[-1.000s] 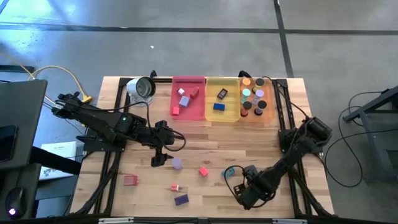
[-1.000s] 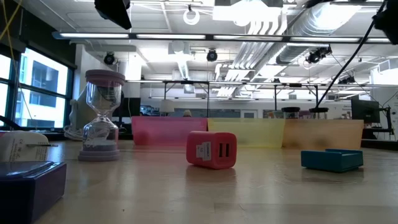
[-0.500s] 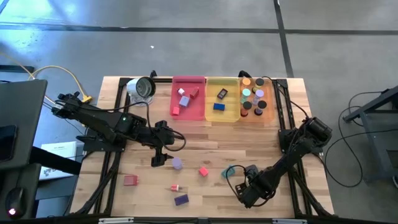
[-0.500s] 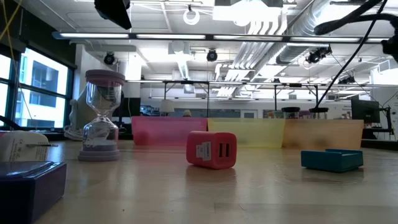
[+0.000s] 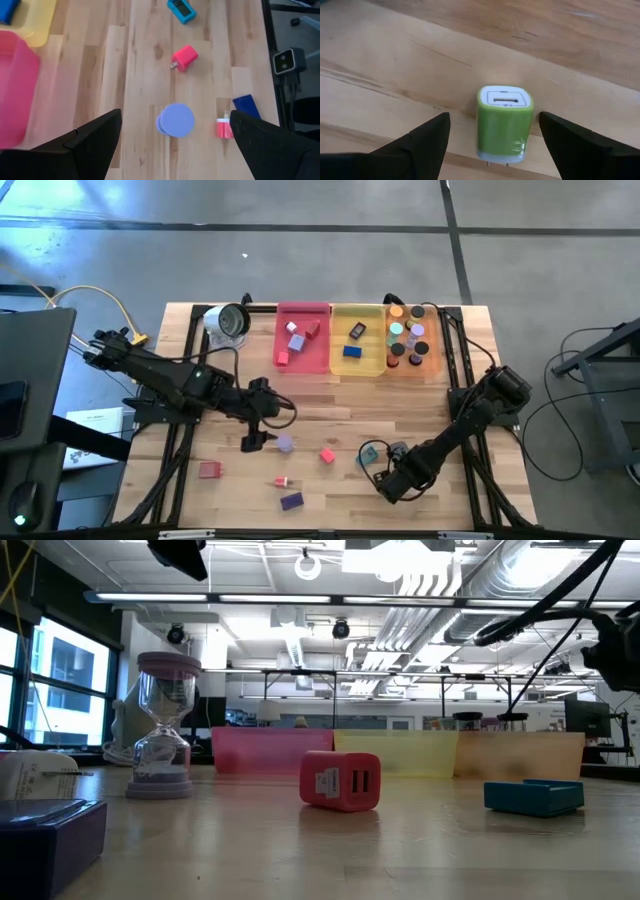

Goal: Pick & Place Office items
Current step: Put the green charger adapter into the red bin

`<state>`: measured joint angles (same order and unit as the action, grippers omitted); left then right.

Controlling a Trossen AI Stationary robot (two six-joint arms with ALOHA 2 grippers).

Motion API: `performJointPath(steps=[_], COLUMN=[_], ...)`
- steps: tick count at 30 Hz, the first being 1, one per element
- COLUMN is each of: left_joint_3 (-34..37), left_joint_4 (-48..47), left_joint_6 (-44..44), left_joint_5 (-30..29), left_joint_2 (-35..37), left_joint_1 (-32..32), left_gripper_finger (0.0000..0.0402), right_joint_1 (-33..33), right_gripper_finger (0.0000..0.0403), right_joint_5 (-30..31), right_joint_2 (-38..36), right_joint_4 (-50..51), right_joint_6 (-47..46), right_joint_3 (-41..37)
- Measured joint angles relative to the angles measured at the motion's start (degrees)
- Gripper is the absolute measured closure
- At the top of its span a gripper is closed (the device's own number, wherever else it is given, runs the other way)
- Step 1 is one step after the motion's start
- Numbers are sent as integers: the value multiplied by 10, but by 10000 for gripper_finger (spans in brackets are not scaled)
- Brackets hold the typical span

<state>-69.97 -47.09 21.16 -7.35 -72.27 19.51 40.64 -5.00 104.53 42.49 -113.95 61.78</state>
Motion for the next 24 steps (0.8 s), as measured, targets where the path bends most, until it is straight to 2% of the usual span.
performJointPath(steps=[7, 16, 21, 24], left_joint_3=[0, 0, 0, 0], left_joint_4=[0, 0, 0, 0], left_joint_6=[-1, -13, -19, -19], left_joint_5=[-2, -3, -4, -4], left_joint_2=[0, 0, 0, 0], left_joint_1=[15, 17, 17, 17], left_gripper_finger=[39, 38, 38, 38], right_joint_1=[1, 1, 0, 0], right_gripper_finger=[134, 216, 276, 282], right_joint_5=[-1, -14, -29, -31], right_joint_2=[0, 0, 0, 0], right_joint_4=[3, 1, -1, -2], right_joint_6=[2, 3, 10, 16], right_joint_3=[0, 0, 0, 0])
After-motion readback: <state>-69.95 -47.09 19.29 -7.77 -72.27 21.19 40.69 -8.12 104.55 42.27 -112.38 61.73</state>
